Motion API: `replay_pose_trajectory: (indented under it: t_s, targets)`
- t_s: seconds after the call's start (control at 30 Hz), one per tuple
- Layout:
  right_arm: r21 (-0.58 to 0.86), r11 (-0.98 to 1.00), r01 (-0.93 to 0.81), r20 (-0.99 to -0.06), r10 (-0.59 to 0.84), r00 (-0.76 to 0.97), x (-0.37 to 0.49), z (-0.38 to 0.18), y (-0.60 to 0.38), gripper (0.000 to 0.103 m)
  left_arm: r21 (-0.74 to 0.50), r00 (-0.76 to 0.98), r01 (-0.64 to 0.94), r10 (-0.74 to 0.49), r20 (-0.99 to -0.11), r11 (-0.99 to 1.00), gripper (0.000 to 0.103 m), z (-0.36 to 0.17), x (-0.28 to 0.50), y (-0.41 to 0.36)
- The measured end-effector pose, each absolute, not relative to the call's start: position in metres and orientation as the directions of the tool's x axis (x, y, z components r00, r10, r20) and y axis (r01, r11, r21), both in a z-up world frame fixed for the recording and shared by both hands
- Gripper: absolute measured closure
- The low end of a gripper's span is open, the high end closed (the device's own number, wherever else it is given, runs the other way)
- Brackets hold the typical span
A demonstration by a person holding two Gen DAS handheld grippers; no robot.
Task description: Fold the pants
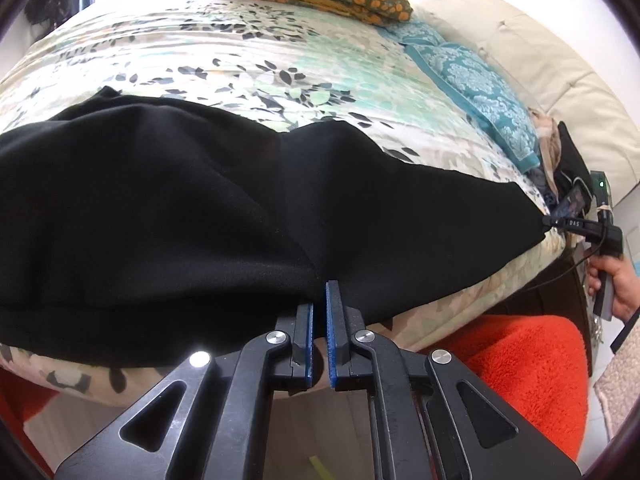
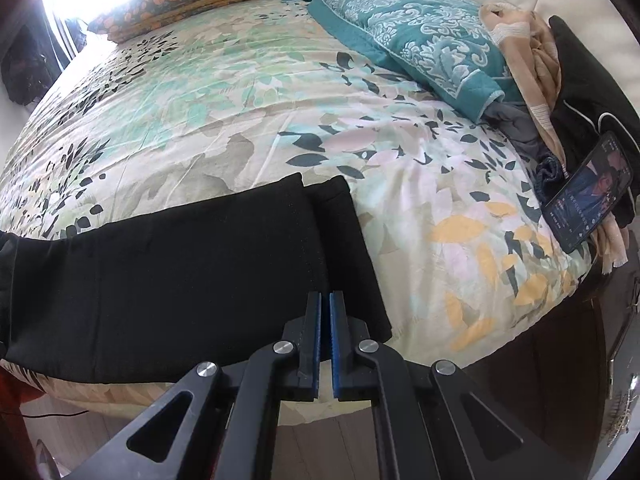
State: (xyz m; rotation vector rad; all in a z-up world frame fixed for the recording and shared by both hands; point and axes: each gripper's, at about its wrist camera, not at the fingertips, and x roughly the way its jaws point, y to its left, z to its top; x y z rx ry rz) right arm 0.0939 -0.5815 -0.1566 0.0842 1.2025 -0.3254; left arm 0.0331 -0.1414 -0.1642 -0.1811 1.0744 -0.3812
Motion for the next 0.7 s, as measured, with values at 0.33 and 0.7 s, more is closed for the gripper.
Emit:
replay_pose_trajectory:
  t_s: [0.33, 0.7]
  targets:
    - [-0.124, 0.931, 0.344, -0.921, -0.237, 0.309, 0.078, -0.166, -0.599, 0.099, -0.331, 0.368, 0.216, -0.391, -0.844, 0.919, 0.1, -0.174, 0.037, -0.153]
    - [-0.153, 0.914, 0.375, -0.92, -0.27, 0.283, 0.079, -0.182, -0.597, 0.097, -0.294, 0.319, 0.268, -0.373, -0.872, 0.917, 0.093, -0.181, 0.03, -0.154]
